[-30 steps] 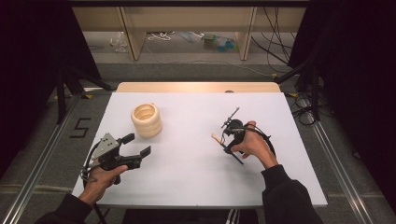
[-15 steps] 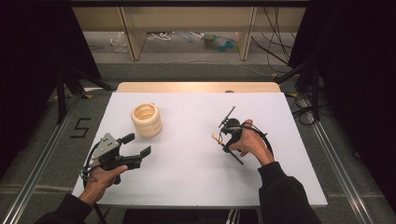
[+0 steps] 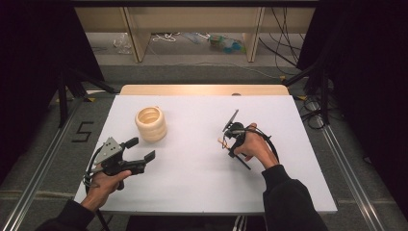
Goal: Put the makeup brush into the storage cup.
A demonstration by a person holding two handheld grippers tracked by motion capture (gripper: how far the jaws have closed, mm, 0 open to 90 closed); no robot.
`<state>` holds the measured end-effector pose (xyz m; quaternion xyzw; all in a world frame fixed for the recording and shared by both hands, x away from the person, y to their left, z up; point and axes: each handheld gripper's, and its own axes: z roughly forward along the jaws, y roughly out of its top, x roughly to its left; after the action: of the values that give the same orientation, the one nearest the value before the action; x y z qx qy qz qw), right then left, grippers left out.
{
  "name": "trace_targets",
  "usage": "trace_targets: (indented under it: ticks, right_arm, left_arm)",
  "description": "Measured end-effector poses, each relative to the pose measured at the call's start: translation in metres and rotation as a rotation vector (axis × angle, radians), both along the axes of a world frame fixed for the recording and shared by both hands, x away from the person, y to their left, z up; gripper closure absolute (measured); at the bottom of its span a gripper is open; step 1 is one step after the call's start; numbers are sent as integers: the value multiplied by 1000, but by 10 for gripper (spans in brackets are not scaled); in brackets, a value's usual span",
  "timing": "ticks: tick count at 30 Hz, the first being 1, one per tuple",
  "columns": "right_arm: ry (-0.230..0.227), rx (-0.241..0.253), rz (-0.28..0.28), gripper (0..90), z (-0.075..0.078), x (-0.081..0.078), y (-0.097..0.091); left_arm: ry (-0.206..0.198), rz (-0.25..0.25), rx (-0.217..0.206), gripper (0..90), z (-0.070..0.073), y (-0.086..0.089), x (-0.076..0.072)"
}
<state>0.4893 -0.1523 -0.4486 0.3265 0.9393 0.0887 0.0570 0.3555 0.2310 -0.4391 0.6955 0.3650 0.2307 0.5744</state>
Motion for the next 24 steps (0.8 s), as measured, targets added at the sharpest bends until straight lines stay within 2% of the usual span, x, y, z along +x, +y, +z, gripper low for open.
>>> trace_targets:
  ticks: [4,6,10,18,21,22,24]
  right_arm:
    - [17,-2,-28,425,-1,0,1]
    - [20,0,-13,433,-2,1,1]
    - [40,-2,-31,462,-3,2,2]
    - [57,-2,-24,525,-3,4,2]
    - [73,9,-50,550,-1,3,5]
    - [59,4,-22,555,-2,4,4]
    - [67,2,-22,567,-2,4,5]
  left_arm:
    - [0,0,-1,155,0,0,0]
    - [0,0,-1,154,0,0,0]
    - [-1,-1,-1,155,0,0,0]
    - [-1,-2,-2,154,0,0,0]
    - [-2,-2,-3,155,0,0,0]
    - [-3,-2,-3,154,0,0,0]
    - [-1,-1,0,155,1,1,0]
